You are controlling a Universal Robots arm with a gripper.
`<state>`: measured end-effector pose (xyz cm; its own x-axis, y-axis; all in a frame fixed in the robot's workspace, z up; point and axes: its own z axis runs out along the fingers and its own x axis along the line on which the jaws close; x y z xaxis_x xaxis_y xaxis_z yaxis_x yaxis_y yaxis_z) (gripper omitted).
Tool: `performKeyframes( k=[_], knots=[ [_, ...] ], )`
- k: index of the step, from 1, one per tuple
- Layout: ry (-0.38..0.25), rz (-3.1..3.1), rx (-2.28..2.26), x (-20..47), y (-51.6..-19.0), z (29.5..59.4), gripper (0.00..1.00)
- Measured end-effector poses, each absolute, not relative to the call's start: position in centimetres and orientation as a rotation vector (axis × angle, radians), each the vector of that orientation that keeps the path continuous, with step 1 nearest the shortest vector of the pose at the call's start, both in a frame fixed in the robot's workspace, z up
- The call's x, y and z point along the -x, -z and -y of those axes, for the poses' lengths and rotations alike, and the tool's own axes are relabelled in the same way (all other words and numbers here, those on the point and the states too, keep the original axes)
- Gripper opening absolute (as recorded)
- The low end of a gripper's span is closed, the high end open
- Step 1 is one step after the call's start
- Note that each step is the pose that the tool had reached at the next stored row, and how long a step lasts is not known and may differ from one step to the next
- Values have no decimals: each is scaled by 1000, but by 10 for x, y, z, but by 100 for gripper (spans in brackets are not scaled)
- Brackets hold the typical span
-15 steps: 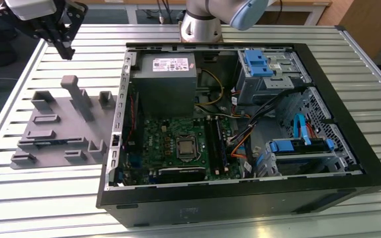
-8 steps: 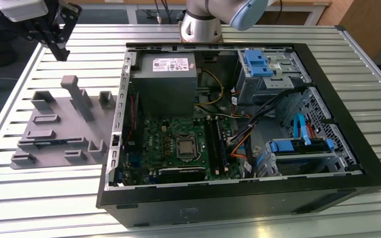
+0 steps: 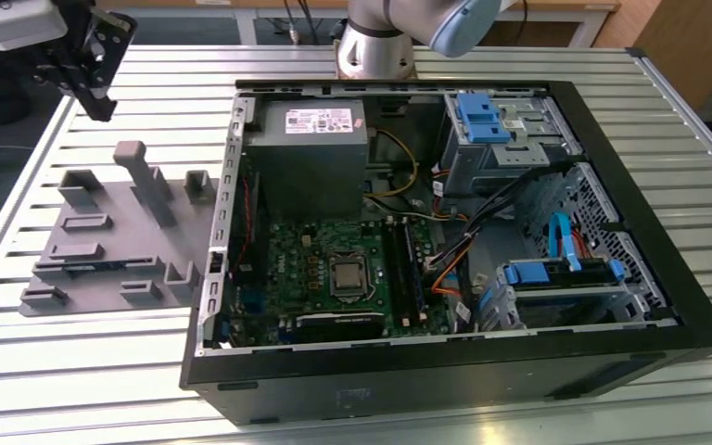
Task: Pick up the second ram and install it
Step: 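Reach for the second ram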
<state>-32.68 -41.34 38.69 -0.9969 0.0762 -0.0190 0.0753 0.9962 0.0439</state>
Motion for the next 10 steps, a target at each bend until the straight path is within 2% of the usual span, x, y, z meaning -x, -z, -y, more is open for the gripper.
performKeyframes(
  k=[10],
  knots=[
    [-67, -3118, -118, 364, -386, 419, 11]
  ],
)
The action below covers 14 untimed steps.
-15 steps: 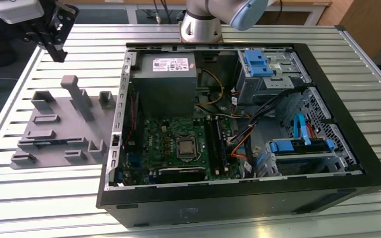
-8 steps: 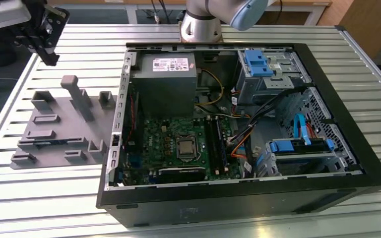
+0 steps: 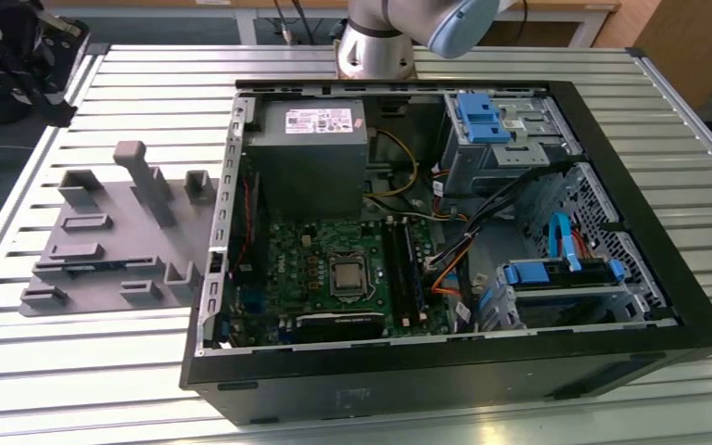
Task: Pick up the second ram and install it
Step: 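Reach for the second ram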
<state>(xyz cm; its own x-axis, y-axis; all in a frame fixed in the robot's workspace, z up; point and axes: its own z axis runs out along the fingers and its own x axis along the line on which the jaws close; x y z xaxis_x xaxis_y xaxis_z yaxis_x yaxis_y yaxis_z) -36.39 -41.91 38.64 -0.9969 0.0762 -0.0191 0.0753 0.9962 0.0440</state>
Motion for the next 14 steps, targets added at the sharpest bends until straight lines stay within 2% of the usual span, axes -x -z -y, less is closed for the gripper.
performKeyframes(
  k=[7, 14],
  knots=[
    [-68, -3118, -118, 395, -386, 420, 11],
    [-67, -3118, -118, 397, -386, 420, 11]
  ],
)
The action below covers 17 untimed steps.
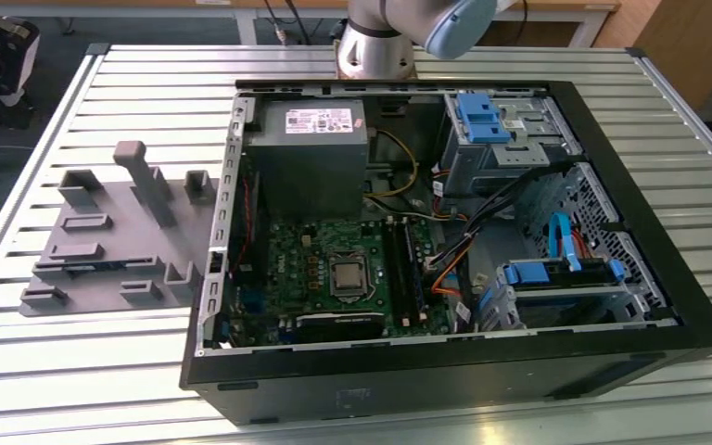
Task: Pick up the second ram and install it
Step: 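Reach for the second ram, then pick up the second ram and move it above second insertion slot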
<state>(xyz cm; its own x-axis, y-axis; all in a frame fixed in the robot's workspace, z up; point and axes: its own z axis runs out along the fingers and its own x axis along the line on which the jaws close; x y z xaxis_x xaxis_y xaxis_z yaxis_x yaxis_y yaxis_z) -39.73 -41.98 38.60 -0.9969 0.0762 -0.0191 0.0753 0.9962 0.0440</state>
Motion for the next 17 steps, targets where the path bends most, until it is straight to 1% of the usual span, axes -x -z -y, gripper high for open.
performKeyframes(
  k=[17],
  knots=[
    [-68, -3118, -116, 398, -386, 420, 11]
  ],
)
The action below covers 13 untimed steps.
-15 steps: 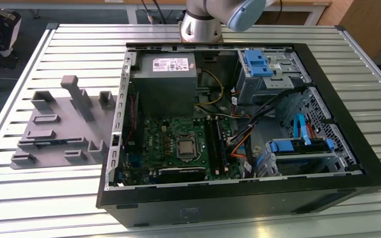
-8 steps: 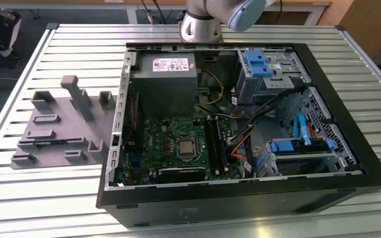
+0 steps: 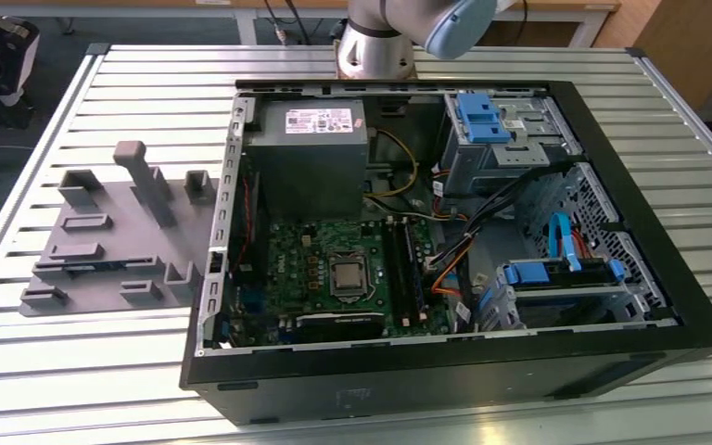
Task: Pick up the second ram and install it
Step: 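Pick up the second ram and move it above second insertion slot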
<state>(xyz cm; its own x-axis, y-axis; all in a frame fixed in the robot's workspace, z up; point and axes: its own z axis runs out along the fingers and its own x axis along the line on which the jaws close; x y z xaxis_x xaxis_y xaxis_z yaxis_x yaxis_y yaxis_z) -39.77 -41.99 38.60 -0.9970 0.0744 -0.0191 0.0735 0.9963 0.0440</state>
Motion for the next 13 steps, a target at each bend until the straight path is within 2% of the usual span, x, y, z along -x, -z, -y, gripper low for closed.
performKeyframes(
  k=[13],
  knots=[
    [-70, -3120, 148, 398, -385, 420, 11]
  ],
)
